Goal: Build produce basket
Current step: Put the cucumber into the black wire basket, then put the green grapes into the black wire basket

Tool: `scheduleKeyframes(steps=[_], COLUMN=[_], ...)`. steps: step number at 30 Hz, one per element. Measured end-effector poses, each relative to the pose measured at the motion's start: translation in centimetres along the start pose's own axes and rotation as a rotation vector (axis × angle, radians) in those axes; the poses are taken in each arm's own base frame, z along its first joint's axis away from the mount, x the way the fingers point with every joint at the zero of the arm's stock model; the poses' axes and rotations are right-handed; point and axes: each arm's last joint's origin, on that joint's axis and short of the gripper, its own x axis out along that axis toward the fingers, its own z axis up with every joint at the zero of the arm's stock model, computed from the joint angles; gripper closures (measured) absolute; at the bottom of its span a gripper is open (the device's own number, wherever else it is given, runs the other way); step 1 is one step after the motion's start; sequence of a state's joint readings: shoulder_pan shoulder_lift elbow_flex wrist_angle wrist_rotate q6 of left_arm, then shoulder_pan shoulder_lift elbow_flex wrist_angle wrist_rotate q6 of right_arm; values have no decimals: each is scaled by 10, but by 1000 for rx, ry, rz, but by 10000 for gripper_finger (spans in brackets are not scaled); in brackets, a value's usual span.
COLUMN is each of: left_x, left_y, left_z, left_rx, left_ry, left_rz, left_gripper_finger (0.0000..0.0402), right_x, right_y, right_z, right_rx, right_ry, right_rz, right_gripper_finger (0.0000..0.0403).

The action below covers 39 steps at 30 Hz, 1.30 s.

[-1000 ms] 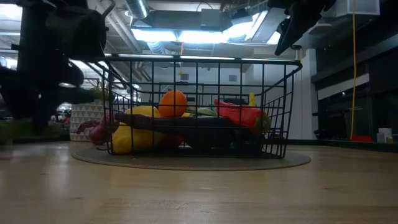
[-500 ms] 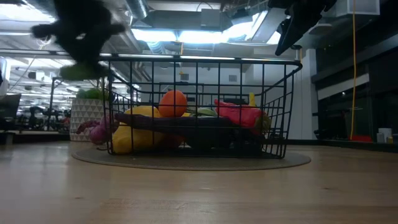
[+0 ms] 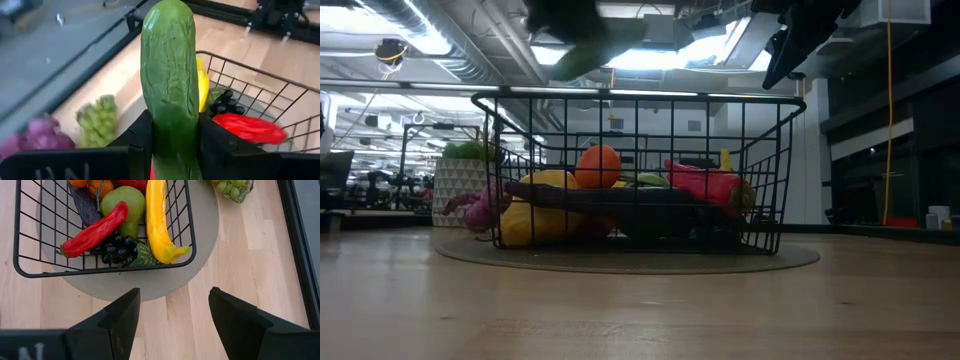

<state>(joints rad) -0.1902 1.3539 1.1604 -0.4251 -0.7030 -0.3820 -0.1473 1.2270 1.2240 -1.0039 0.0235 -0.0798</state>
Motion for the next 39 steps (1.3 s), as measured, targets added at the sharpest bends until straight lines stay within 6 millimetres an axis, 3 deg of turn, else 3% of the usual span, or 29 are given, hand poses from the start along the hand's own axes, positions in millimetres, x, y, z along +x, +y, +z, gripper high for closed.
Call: scheduleKeyframes(steps=[6, 12, 21, 32, 36, 39], left_x=[16, 29, 34, 32, 31, 29], left_y=[-5, -12, -15, -12, -7, -4], left_z=[0, -12, -14, -17, -17, -17], left_rx=[184, 302, 306, 339, 405, 357], left_ry=[5, 62, 65, 92, 103, 98], left_rz=[-25, -40, -31, -13, 57, 109], left_gripper_finger=[295, 251, 188, 188, 188, 188], right_x=[0, 0, 0, 0, 0, 0], right_y=[0, 0, 0, 0, 0, 0], right_z=[0, -1, -1, -1, -1, -1], right_rx=[0, 0, 26, 22, 25, 25], right_ry=[2, 6, 13, 9, 6, 5], right_rz=[0, 1, 1, 1, 0, 0], right_gripper_finger=[166, 166, 166, 166, 166, 166])
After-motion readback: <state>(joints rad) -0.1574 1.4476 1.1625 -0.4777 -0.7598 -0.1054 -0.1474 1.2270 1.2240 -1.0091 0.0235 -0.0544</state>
